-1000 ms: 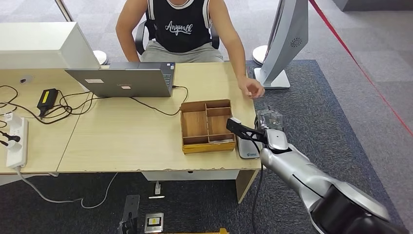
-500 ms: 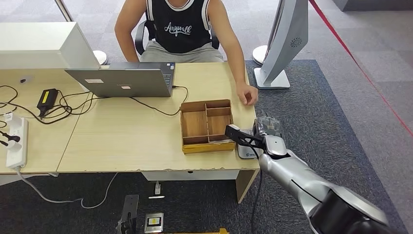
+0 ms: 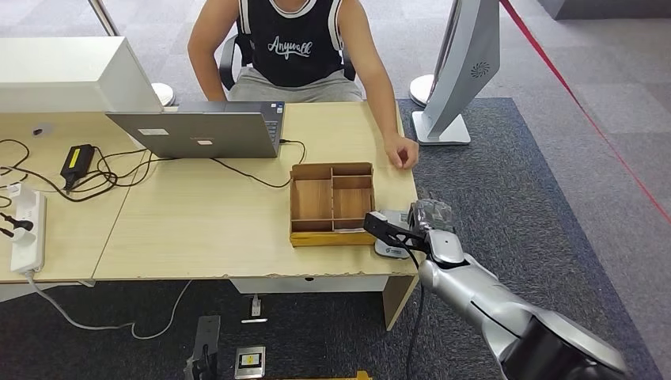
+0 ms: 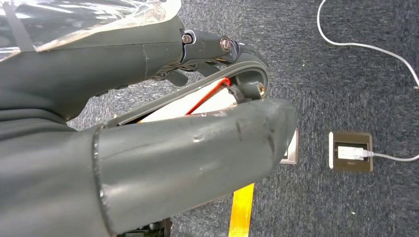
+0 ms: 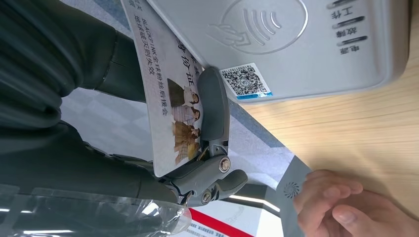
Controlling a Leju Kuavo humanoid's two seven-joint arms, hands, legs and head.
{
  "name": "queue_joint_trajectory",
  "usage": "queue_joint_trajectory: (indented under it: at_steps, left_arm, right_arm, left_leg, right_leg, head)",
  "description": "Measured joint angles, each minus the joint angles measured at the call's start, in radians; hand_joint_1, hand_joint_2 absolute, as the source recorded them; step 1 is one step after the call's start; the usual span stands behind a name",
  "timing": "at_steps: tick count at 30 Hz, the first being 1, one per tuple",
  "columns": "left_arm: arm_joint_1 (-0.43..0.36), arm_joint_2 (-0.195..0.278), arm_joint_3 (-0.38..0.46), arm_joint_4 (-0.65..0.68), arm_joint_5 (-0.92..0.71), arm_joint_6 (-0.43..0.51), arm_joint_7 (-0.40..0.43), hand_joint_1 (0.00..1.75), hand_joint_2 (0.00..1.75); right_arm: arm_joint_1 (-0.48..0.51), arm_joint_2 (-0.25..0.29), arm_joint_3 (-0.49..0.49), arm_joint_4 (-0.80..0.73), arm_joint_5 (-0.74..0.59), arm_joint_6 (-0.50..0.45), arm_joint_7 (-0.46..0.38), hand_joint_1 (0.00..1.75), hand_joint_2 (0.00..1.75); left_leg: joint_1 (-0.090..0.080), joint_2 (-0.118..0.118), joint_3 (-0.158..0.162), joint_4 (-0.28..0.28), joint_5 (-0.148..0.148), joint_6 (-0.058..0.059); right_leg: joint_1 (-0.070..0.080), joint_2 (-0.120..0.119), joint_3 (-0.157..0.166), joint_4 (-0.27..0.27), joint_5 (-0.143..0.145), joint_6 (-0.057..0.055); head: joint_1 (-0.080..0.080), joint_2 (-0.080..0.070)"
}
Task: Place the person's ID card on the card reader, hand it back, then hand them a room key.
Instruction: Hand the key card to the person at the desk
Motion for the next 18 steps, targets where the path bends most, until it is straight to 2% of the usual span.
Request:
queue_joint_trajectory:
  at_steps: [18]
  left_arm:
    - [0.0,-0.001,0.013,0.0,-0.006,0.0,0.006,0.0,0.0]
  right_arm:
    - [0.003,0.002,0.0,0.0,-0.008,-0.007,0.0,1.75,1.75]
  left_leg:
    - [0.0,0.0,0.0,0.0,0.0,0.0]
  right_leg:
    - [0.0,0.0,0.0,0.0,0.0,0.0]
  head:
    - [0.0,0.0]
